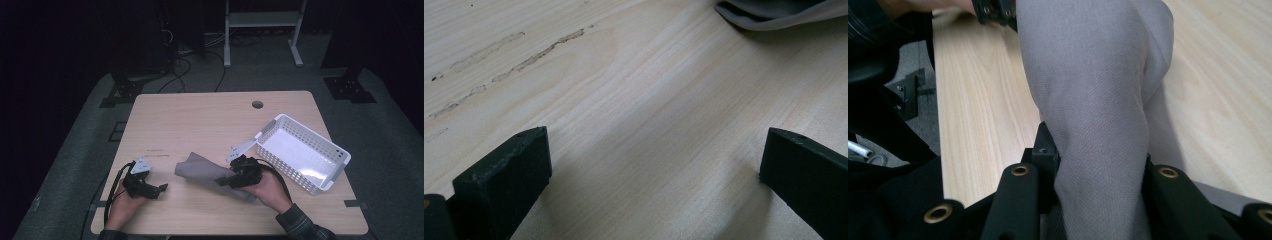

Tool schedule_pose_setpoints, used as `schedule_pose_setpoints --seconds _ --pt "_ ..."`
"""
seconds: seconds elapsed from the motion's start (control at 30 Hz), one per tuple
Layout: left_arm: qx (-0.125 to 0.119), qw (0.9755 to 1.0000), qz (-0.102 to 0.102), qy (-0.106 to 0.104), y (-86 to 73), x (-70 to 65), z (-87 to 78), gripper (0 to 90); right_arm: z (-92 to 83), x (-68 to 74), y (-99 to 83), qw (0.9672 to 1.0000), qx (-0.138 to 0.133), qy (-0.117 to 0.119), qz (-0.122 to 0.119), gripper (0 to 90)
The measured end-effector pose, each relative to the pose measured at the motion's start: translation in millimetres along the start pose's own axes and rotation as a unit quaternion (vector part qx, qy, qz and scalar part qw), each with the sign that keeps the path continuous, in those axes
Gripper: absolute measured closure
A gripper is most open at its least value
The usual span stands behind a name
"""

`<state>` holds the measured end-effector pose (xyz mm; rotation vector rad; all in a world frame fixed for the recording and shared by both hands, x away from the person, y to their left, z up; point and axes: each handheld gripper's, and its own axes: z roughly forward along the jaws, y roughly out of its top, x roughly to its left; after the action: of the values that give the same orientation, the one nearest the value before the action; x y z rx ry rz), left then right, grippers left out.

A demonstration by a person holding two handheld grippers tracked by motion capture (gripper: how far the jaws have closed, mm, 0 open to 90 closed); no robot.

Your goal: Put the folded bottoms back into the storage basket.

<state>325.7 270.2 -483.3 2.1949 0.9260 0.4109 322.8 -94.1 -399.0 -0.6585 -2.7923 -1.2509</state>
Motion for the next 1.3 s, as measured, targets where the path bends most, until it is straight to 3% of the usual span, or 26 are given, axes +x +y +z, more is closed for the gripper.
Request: schedule_pose_setpoints --seconds 0.7,1.3 --pt "0.001 1.0 0.0 -0.001 0.0 0.0 -0.2 0.0 -48.9 -7.8 15.6 0.9985 -0.052 -0.015 0.006 69.0" --pt "0.0 1.0 0.0 0.0 0.0 0.0 -0.1 0.0 -101.8 -14.2 26.1 0.9949 -0.086 -0.053 0.006 69.0"
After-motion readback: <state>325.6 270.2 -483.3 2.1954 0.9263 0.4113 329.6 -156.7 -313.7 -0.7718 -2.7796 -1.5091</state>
